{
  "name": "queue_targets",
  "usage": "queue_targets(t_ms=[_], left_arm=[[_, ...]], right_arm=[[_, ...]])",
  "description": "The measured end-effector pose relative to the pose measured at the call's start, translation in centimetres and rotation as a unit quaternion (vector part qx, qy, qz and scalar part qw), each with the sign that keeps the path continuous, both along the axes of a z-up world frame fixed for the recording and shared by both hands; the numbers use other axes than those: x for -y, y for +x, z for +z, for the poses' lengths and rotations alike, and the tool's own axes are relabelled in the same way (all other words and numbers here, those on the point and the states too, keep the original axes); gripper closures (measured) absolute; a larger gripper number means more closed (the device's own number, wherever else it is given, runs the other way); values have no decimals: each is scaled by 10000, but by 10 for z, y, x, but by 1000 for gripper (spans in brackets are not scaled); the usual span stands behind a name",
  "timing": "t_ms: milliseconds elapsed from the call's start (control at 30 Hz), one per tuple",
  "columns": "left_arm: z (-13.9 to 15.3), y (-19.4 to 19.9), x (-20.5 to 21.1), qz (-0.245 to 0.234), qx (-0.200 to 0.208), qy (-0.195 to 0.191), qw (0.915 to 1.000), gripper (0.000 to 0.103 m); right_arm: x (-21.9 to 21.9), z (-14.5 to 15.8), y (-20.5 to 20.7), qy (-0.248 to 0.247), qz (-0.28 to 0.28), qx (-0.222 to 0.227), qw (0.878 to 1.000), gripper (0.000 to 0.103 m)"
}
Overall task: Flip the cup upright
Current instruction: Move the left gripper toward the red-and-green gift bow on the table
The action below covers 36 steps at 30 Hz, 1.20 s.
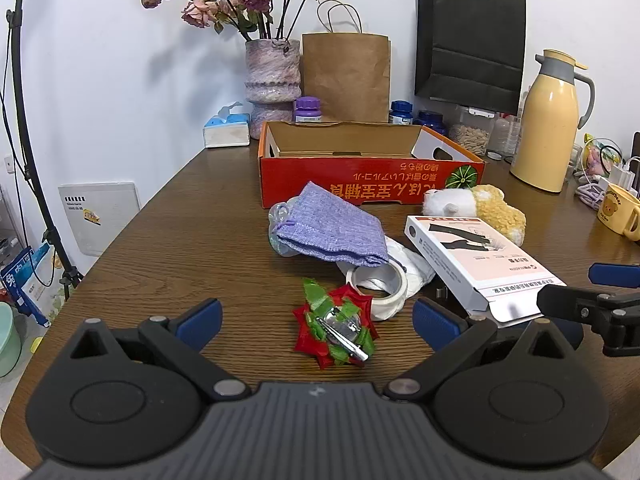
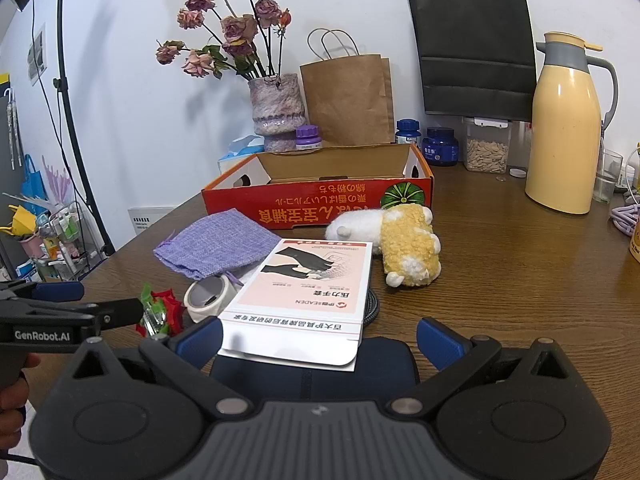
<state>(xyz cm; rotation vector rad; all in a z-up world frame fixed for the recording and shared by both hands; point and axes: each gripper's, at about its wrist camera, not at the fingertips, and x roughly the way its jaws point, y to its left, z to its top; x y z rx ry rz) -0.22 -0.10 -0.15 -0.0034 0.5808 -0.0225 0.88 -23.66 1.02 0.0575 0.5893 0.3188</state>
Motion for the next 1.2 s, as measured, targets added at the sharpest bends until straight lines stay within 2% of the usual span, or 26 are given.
queue_targets(t_ms=[1200], left_arm=[[-1, 0, 1, -45, 22, -89, 9999, 0]], right_arm=[[-1, -1, 0, -24, 4, -14, 10000, 0]])
